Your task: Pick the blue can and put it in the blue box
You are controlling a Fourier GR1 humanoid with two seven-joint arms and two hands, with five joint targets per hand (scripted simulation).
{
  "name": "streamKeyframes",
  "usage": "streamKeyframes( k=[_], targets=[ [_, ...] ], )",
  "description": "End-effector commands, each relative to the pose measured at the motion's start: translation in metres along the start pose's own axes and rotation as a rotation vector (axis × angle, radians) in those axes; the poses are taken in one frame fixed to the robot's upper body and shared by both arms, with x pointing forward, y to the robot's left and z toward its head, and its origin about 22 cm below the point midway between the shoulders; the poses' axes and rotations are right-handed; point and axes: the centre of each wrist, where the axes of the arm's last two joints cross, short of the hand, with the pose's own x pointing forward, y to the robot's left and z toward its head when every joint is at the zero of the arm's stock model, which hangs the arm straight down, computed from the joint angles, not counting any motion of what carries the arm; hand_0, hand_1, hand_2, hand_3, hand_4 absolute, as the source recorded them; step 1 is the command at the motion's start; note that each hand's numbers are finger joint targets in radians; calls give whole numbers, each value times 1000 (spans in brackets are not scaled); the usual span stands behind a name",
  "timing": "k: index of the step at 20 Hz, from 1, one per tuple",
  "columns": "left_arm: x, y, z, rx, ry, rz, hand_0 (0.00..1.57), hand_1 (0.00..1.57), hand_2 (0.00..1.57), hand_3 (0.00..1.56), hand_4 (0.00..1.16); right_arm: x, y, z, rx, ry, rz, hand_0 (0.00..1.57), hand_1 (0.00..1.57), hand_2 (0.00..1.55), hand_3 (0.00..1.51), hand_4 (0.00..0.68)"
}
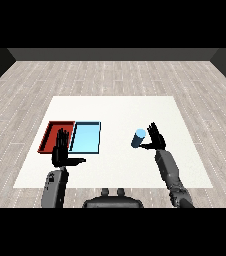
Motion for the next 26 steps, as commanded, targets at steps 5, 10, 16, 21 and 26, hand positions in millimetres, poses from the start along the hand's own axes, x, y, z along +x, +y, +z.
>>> streamKeyframes(
  k=[5, 10, 16, 21, 26],
  targets=[
    [-20, 20, 0, 7, -11, 13, 0, 0, 0, 0, 0, -6, 12, -9, 9, 8, -36, 0, 0, 0, 0, 0],
    [-16, 13, 0, 9, -11, 13, 0, 0, 0, 0, 0, -3, 7, -10, 13, 19, -18, 0, 0, 0, 0, 0],
    [-11, -7, -1, -7, -11, -10, 0, 0, 0, 0, 0, -15, 24, -17, 36, 19, -37, 0, 0, 0, 0, 0],
    [2, -6, -7, 20, -9, -3, 0, 0, 0, 0, 0, -12, 26, -33, 36, 36, -32, 0, 0, 0, 0, 0],
    [8, 17, 1, 19, 8, -16, 0, 0, 0, 0, 0, -15, 37, -28, 62, 48, -13, 0, 0, 0, 0, 0]
  ],
)
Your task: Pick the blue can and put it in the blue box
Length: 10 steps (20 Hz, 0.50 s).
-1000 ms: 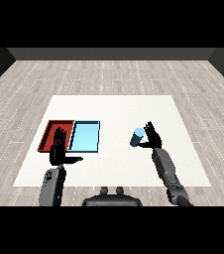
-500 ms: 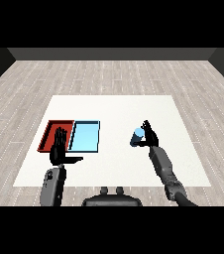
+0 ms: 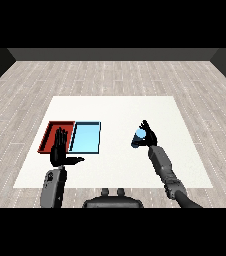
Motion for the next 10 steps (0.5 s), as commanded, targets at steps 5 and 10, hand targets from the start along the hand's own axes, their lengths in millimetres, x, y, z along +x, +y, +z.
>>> streamKeyframes(
  k=[5, 10],
  targets=[
    [13, 0, -3, 1, 6, 16, 0, 0, 0, 0, 0, -3, 1, -11, 9, 8, -13, 0, 0, 0, 0, 0],
    [6, 12, 5, 13, -2, 22, 0, 0, 0, 0, 0, -6, 11, -5, 11, 9, 2, 0, 0, 0, 0, 0]
  ],
)
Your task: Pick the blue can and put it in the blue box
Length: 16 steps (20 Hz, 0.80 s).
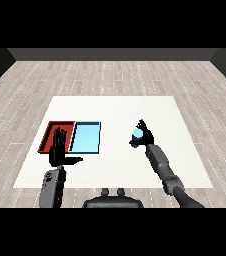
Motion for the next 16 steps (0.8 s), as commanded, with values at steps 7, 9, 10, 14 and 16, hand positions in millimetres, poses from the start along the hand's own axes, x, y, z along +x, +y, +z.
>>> streamKeyframes(
  k=[7, 9, 10, 14, 16],
  targets=[
    [6, -8, 2, 6, -16, -11, 0, 0, 0, 0, 0, -7, 9, -4, -81, 43, 153, 1553, 1553, 1485, 1448, 647],
    [-3, -9, -9, 4, 2, -12, 0, 0, 0, 0, 0, -1, -3, -1, -86, 58, 167, 1565, 1565, 1488, 1450, 673],
    [-17, -21, -3, -14, 5, 21, 0, 0, 0, 0, 0, -5, 10, -2, -92, 68, 174, 1564, 1564, 1483, 1441, 676],
    [8, 5, 5, 0, -12, 12, 0, 0, 0, 0, 0, 1, 1, -3, -83, 58, 169, 1555, 1555, 1490, 1441, 680],
    [3, -23, -2, -26, -2, 20, 0, 0, 0, 0, 0, -4, 14, -6, -73, 27, 181, 1552, 1552, 1481, 1428, 672]
  ],
)
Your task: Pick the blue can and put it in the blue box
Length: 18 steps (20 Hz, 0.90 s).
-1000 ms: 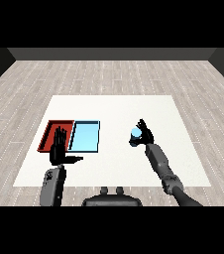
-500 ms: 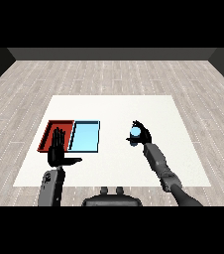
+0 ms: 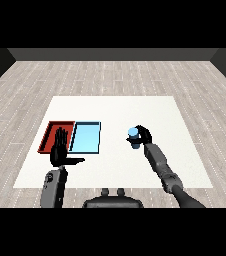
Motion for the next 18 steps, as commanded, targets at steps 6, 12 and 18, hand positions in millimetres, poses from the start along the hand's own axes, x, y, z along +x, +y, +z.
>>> streamKeyframes(
  k=[6, 12, 18],
  targets=[
    [-19, -9, 8, -63, 44, -44, 0, 0, 0, 0, 0, 47, -16, -20, 17, -118, 54, 1491, 1491, 1451, 1408, 652],
    [-33, -34, 14, -76, 98, -19, 0, 0, 0, 0, 0, 51, -6, -13, 43, -195, 32, 1502, 1502, 1457, 1405, 648],
    [-34, -62, -7, -153, 164, 59, 0, 0, 0, 0, 0, 74, 25, -22, 107, -306, 34, 1440, 1440, 1444, 1421, 665]
  ],
)
